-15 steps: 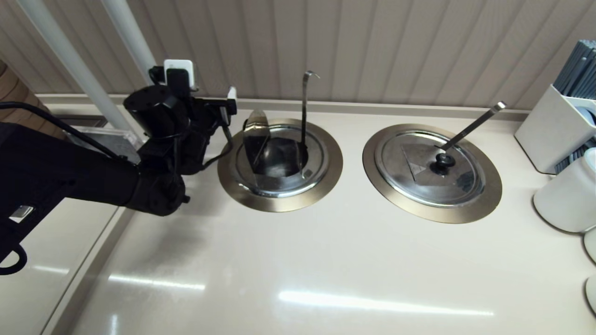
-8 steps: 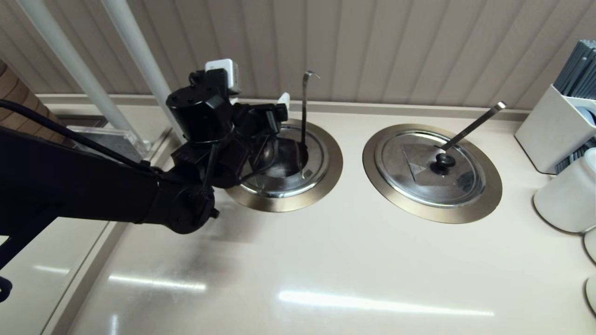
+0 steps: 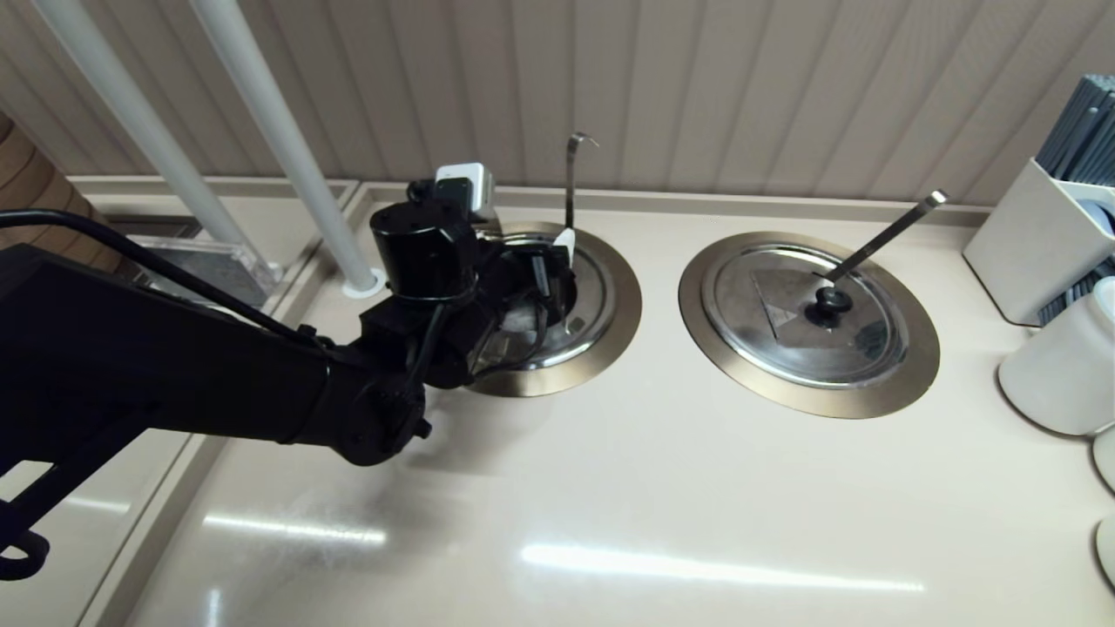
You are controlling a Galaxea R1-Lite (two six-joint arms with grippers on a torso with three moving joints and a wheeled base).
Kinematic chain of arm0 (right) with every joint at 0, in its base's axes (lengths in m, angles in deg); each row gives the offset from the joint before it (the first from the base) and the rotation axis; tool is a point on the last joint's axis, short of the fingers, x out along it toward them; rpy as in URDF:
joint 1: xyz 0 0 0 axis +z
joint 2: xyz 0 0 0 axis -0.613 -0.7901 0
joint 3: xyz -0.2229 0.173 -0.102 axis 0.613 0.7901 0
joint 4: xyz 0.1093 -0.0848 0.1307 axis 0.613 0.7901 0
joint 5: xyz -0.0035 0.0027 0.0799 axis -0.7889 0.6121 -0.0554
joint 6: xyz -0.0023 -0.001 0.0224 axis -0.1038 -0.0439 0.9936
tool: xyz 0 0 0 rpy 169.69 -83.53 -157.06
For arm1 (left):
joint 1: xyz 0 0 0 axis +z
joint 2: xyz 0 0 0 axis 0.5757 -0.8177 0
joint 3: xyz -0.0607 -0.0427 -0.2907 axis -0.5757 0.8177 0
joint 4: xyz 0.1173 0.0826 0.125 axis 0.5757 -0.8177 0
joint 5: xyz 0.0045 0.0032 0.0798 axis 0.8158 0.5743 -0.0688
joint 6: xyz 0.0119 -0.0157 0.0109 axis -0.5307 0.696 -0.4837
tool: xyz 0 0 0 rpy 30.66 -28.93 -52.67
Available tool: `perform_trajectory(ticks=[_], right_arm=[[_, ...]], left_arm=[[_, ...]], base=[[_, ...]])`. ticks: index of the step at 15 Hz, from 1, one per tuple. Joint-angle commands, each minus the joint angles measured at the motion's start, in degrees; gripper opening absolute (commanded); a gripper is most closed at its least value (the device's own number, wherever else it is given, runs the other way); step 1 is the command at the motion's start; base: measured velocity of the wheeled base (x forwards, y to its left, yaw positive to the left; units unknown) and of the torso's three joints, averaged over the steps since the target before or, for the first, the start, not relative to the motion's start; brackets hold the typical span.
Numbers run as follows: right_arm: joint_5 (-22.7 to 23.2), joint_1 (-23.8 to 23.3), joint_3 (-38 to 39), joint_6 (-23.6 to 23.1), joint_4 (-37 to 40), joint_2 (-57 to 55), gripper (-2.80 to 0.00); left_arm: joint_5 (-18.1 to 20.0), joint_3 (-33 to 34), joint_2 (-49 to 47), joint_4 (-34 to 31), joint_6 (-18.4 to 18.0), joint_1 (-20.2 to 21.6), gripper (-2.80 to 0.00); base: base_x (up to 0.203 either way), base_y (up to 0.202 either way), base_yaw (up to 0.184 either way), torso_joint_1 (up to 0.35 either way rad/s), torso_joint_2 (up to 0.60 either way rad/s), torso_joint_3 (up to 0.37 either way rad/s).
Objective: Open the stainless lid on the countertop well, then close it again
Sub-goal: Stir with a spoon
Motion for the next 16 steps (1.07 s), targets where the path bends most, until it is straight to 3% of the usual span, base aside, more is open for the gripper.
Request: perform_trajectory(ticks=[1,7,14,16], right_arm=[[0.0,0.0,0.3,0.0,0.0,-0.1,-2.80],[0.0,0.0,0.3,0.0,0.0,-0.1,-2.80],[0.0,0.0,0.3,0.0,0.0,-0.1,-2.80],[0.0,0.0,0.3,0.0,0.0,-0.1,-2.80]], left_arm=[[-0.2,-0.1,-1.1,-0.5,-0.6,1.0,0.00],[-0.4,-2.3,-2.2,-1.5,-2.3,5.8,0.00],[1.3,-1.2,-3.7,-1.0,-2.3,3.6,0.00],[3.8,0.8,-3.5,-1.1,-2.4,2.5,0.00]], base=[[0.000,0.000,0.000,0.000,0.00,0.000],[0.000,0.000,0.000,0.000,0.00,0.000],[0.000,0.000,0.000,0.000,0.00,0.000],[0.000,0.000,0.000,0.000,0.00,0.000]])
